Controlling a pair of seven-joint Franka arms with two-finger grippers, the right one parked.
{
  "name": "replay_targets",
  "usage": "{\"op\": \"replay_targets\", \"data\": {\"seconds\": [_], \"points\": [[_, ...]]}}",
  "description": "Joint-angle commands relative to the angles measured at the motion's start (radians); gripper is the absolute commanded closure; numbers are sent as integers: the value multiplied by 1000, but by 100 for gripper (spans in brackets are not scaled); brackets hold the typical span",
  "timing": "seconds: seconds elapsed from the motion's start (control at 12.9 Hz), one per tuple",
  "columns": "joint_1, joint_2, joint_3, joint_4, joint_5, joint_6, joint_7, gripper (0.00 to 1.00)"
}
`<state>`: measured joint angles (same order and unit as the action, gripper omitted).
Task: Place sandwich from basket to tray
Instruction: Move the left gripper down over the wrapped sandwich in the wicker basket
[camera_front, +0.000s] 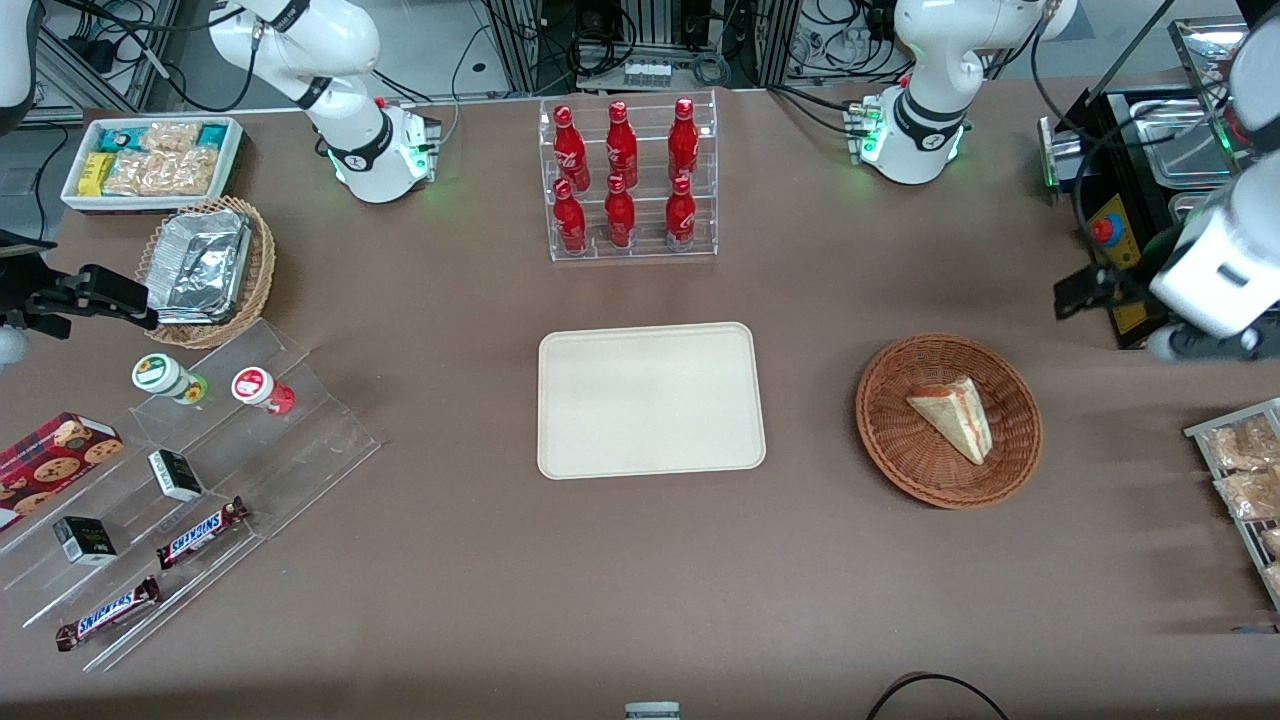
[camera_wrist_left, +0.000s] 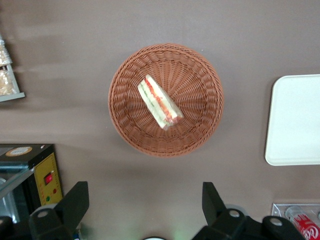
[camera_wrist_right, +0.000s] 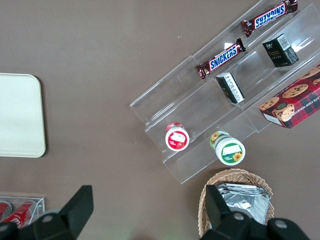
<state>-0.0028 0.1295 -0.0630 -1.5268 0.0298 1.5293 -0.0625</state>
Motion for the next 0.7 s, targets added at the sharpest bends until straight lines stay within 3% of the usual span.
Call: {"op": "replay_targets", "data": {"seconds": [0.0, 0.16, 0.31, 0.62], "points": [[-9, 2, 5, -94, 12, 110, -6, 0], [-11, -4, 6, -160, 16, 185, -29, 0], [-13, -4, 3, -232, 19, 254, -164, 0], [-28, -77, 3, -491, 7, 529, -313, 0]]}}
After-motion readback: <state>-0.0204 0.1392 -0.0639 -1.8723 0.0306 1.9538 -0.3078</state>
